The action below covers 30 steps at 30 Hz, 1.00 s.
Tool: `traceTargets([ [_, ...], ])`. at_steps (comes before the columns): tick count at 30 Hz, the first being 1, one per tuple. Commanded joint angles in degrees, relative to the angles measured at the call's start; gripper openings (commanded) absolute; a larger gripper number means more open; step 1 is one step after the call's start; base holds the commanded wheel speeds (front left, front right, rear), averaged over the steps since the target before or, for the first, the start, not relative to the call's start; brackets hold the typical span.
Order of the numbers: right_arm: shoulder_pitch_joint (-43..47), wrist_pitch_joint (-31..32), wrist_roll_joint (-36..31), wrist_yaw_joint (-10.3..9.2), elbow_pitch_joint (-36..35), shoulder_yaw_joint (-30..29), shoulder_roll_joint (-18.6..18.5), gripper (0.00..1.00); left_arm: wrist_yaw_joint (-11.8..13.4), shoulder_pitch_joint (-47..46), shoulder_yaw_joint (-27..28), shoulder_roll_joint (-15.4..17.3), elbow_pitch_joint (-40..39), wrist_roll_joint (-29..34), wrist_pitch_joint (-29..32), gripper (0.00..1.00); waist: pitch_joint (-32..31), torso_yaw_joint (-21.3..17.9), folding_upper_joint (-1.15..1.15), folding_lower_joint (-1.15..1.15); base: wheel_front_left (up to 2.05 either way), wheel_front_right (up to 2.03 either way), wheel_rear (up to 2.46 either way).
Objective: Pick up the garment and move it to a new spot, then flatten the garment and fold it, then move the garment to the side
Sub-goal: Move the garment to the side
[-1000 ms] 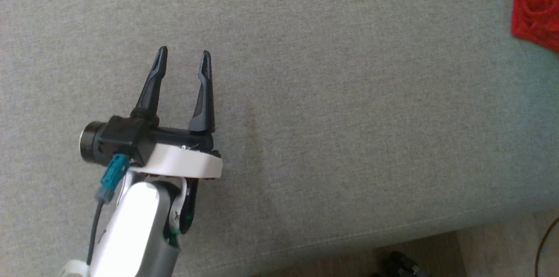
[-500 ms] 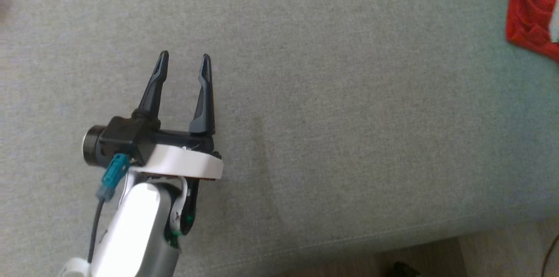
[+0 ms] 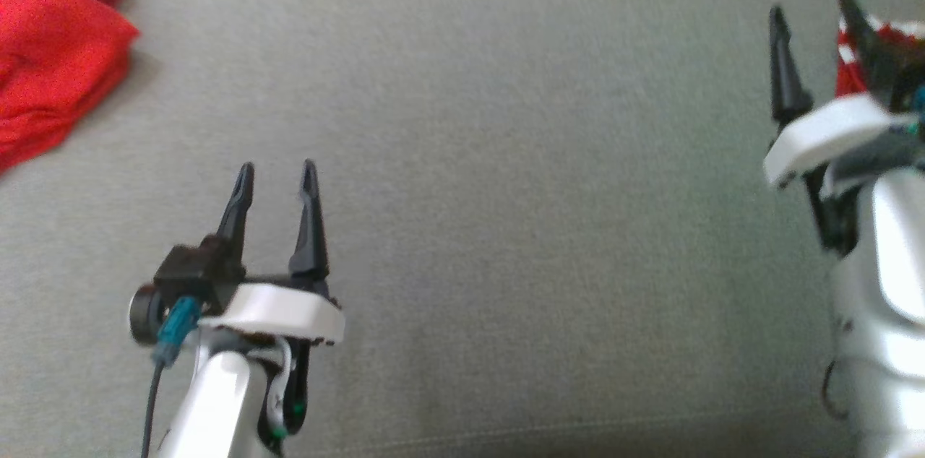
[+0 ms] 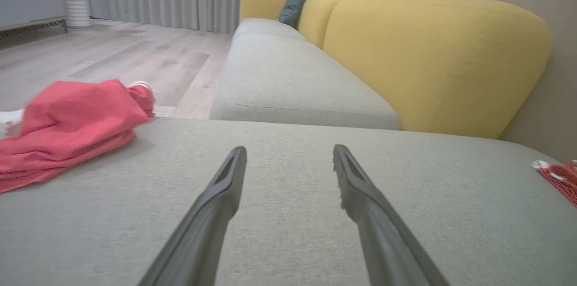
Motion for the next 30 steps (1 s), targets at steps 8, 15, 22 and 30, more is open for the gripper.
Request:
traceTargets([
  [8,11.63,-2.87,2.13,0.37,-9.24,-0.02,5.95,1.00,0.35,4.30,3.88,-0.04,-1.15,-0.41,-0.69,1.00,-8.42,5.21,0.00,0.00,0.00,0.00,0.00],
  [15,22.31,-4.97,6.80,0.37,-13.42,0.43,7.29,1.00,-0.37,6.65,4.36,-0.43,-0.24,-0.08,-0.69,1.00,-10.54,7.15,0.00,0.00,0.00,0.00,0.00],
  [22,27.72,-7.02,10.05,0.37,-14.84,1.34,7.32,1.00,-1.17,7.45,4.25,-0.83,0.90,0.36,-0.69,1.00,-11.07,7.57,0.00,0.00,0.00,0.00,0.00],
  [30,28.92,-6.80,10.38,0.37,-15.75,1.95,7.33,1.00,-1.60,7.35,4.29,-1.19,1.31,0.76,-0.70,1.00,-11.37,6.84,0.00,0.00,0.00,0.00,0.00],
])
